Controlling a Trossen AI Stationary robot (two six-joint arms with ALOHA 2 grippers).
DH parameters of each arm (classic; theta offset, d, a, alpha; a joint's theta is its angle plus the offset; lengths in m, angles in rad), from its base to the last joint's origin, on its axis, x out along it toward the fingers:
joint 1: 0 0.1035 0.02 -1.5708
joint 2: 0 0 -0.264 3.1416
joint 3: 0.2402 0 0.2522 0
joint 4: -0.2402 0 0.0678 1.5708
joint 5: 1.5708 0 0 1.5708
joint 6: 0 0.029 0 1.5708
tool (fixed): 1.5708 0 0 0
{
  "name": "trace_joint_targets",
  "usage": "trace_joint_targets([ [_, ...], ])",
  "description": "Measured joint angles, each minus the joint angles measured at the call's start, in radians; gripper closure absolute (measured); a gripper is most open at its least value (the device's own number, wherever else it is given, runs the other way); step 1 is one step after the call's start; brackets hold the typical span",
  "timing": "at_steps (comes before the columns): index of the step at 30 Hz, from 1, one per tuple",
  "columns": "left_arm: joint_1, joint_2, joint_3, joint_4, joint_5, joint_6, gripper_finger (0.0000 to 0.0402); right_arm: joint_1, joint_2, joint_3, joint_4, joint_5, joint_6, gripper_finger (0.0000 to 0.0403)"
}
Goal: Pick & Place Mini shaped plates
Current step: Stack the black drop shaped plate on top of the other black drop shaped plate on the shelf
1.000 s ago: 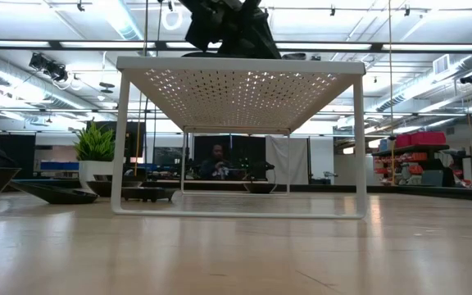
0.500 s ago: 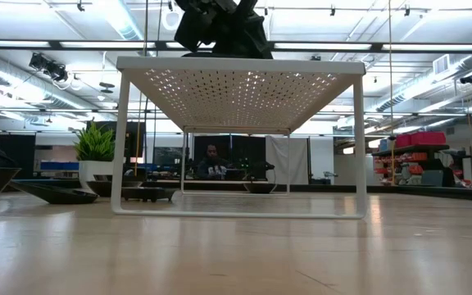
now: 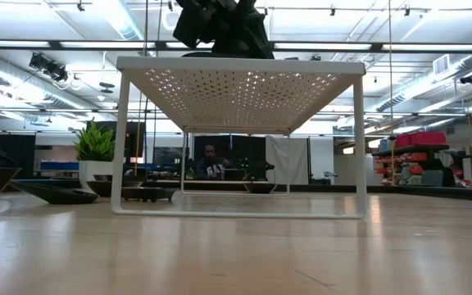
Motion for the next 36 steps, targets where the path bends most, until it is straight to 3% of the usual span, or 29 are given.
trace_joint_targets([
  [8, 0.000, 0.000, 0.000, 0.001, 0.035, -0.024, 0.0381, 0.000, 0.000, 0.000, 0.000, 0.000, 0.000, 0.0381],
  [36, 0.001, 0.000, 0.000, 0.000, 0.009, -0.058, 0.0381, 0.000, 0.000, 0.000, 0.000, 0.000, 0.000, 0.0381],
])
